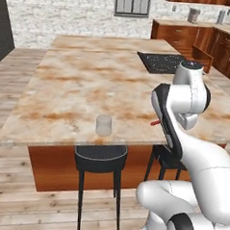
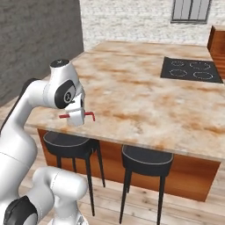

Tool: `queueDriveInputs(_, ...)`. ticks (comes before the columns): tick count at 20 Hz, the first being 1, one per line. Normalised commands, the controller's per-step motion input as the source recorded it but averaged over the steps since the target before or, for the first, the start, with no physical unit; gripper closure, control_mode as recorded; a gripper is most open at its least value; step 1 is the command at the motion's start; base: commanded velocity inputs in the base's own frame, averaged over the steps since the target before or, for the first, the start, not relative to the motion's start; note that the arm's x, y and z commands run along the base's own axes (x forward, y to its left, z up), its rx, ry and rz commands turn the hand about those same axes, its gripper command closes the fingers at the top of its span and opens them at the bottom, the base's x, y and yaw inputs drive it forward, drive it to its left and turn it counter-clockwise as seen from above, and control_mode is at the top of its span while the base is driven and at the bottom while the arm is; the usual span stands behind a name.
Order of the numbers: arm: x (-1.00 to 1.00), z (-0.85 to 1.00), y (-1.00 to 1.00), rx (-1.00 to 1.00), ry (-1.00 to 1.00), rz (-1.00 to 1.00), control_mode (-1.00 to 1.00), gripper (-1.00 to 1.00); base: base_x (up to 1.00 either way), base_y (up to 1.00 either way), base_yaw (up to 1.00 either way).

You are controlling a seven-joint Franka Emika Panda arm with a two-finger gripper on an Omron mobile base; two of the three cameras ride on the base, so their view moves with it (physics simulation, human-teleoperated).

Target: Take a straw from the drawer in front and place it inside the glass cup on the dining counter.

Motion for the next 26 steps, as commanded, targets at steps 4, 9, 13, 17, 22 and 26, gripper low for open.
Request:
queueDriveInputs(4,0.00,0.00,0.00,0.00,0.00,0.00,1.00,1.00,0.25,0.00,0.09)
queueDriveInputs(9,0.00,0.00,0.00,0.00,0.00,0.00,1.00,1.00,0.38,0.00,0.09)
queueDriveInputs(13,0.00,0.00,0.00,0.00,0.00,0.00,1.00,1.00,0.47,0.00,0.10)
queueDriveInputs(17,0.00,0.00,0.00,0.00,0.00,0.00,1.00,1.00,0.45,0.00,0.10)
queueDriveInputs(22,0.00,0.00,0.00,0.00,0.00,0.00,1.00,1.00,0.44,0.00,0.11)
queueDriveInputs(26,0.00,0.00,0.00,0.00,0.00,0.00,1.00,1.00,0.49,0.00,0.11)
